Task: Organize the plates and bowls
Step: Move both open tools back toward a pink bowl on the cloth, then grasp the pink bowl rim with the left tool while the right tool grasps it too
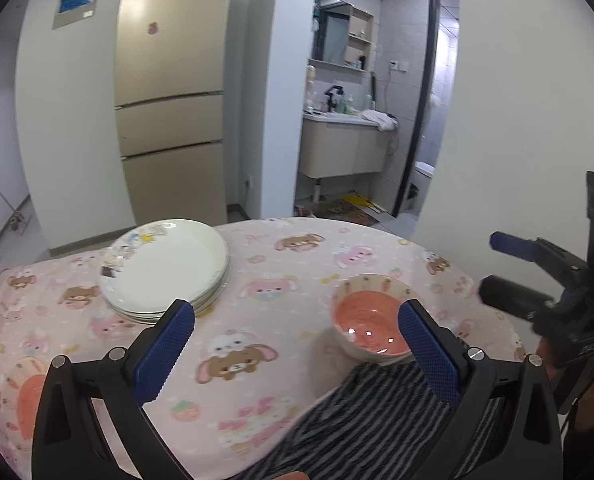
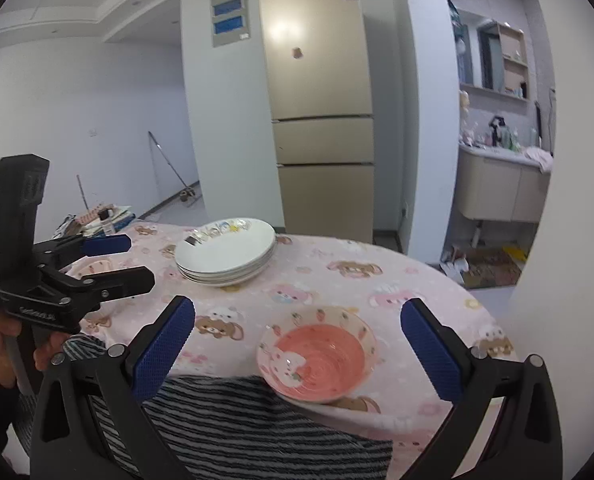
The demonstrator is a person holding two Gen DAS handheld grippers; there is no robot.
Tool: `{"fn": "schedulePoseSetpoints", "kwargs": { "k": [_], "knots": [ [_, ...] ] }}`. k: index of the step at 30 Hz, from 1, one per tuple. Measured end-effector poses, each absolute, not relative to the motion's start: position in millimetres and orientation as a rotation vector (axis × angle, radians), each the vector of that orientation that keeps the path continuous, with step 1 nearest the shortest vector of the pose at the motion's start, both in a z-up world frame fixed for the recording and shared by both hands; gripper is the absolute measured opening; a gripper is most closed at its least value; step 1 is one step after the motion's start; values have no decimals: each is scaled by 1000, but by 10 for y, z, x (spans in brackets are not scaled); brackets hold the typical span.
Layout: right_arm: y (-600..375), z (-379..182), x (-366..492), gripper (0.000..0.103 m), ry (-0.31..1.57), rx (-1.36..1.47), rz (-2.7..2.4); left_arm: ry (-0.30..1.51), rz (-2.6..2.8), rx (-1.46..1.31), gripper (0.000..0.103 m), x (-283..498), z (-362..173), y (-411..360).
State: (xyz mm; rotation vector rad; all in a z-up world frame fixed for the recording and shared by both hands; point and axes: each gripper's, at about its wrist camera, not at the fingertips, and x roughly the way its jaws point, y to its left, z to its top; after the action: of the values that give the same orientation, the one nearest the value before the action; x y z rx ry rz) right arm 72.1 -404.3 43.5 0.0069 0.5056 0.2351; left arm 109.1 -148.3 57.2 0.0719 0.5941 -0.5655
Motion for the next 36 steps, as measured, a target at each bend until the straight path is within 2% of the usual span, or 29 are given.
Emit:
{"fn": "schedulePoseSetpoints", "kwargs": {
  "k": [4, 15, 27, 29, 32, 34, 36],
  "knots": [
    [-4149, 337, 763, 103, 539, 19, 209, 641, -572, 106, 103, 1225, 460, -1723],
    [-4343, 119, 867, 103, 596, 53, 176, 918, -639, 33, 103, 1617, -4, -2141],
    [-4551, -280, 1184, 103, 722, 116, 131, 997, -643, 87, 102, 1879, -223, -2452],
    [-4574, -329, 1216, 103, 737, 112, 119, 1016, -645, 83, 99, 1919, -273, -2467],
    [-4579, -395, 1249, 91, 766, 97, 108, 1040, -646, 86, 89, 1954, -348, -2486],
    [-4581, -427, 1271, 78, 782, 90, 104, 1042, -644, 98, 82, 1963, -388, -2495],
    [-4583, -457, 1299, 66, 794, 84, 98, 1051, -639, 98, 64, 1980, -430, -2499]
  ]
}}
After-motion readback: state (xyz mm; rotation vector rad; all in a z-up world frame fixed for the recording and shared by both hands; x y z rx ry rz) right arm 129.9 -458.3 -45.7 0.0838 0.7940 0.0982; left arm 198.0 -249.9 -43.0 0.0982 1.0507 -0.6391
